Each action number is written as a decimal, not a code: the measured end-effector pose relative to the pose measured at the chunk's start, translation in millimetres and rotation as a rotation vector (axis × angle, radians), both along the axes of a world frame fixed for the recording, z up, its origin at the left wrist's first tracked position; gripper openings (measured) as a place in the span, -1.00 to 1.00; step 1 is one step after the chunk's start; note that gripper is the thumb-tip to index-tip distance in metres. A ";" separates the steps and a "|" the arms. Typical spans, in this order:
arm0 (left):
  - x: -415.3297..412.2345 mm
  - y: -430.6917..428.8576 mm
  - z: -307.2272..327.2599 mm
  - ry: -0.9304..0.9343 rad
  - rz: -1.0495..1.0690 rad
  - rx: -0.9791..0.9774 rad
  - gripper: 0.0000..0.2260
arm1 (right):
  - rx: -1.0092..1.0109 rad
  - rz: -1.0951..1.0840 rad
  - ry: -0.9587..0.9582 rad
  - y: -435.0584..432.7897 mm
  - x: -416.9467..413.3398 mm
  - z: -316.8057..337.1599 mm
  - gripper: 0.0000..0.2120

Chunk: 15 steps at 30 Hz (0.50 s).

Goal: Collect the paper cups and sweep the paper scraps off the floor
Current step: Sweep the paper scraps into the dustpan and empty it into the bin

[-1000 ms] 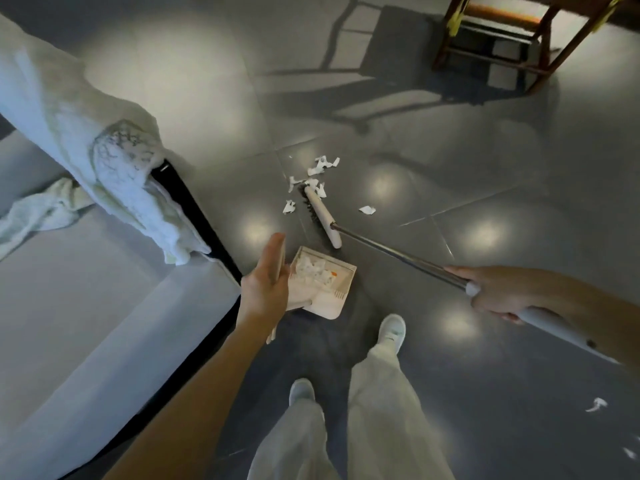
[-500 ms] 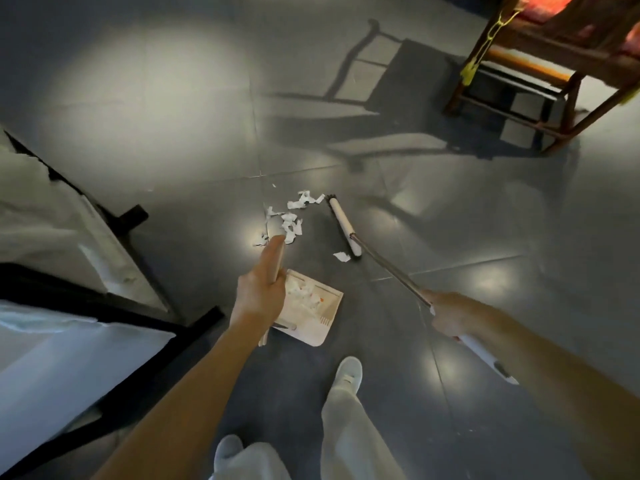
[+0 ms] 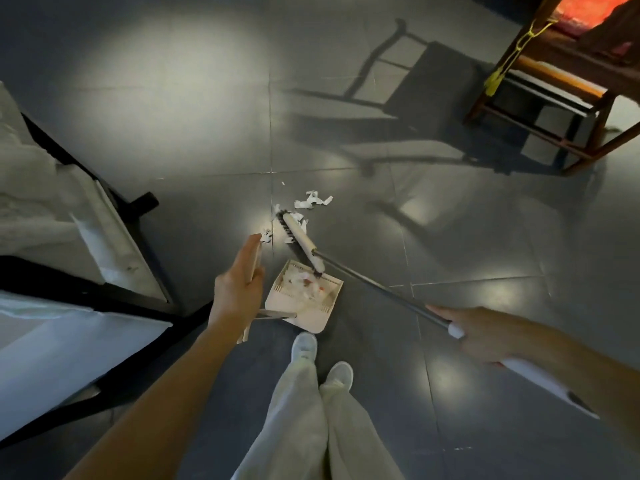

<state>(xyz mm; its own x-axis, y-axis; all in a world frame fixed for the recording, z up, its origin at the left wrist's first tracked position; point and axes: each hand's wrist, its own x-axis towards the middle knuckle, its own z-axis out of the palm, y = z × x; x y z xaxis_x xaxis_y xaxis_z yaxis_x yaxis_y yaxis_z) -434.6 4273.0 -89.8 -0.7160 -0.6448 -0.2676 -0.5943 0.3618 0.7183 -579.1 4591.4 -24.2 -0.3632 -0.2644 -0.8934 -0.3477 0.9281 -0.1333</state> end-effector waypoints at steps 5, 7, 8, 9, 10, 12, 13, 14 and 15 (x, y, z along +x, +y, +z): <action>-16.0 -18.0 6.2 0.095 0.145 -0.022 -0.53 | -0.047 0.092 0.117 -55.7 -63.5 3.0 -0.42; -24.1 -26.5 8.3 0.110 0.142 -0.028 -0.53 | -0.070 0.106 0.163 -84.9 -88.0 -4.7 -0.44; -28.7 -31.5 9.1 0.097 0.149 -0.031 -0.53 | -0.069 0.129 0.199 -101.2 -100.2 -10.3 -0.43; -32.2 -37.4 7.4 0.098 0.158 -0.029 -0.52 | -0.045 0.157 0.238 -117.9 -111.6 -15.6 -0.41; -35.4 -42.4 6.9 0.089 0.165 -0.029 -0.53 | -0.015 0.185 0.266 -134.0 -123.1 -22.2 -0.39; -38.1 -50.3 1.7 0.077 0.178 -0.043 -0.54 | 0.036 0.203 0.293 -163.6 -144.3 -36.8 -0.39; -37.8 -53.9 -1.6 0.068 0.184 -0.047 -0.53 | 0.048 0.199 0.301 -176.7 -154.6 -44.7 -0.42; -36.8 -58.3 -5.9 0.062 0.189 -0.050 -0.53 | 0.053 0.199 0.308 -188.6 -164.9 -51.9 -0.44; -34.7 -62.5 -10.2 0.052 0.206 -0.046 -0.52 | 0.058 0.205 0.310 -199.6 -173.3 -57.8 -0.45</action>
<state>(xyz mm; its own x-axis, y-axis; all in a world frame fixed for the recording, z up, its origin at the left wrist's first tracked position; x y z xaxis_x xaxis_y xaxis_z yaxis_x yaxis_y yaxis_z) -469.3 4210.5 -100.0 -0.5796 -0.7898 -0.2005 -0.6214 0.2692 0.7358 -752.3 4391.8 -82.0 -0.5636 -0.3122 -0.7648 -0.5429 0.8378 0.0581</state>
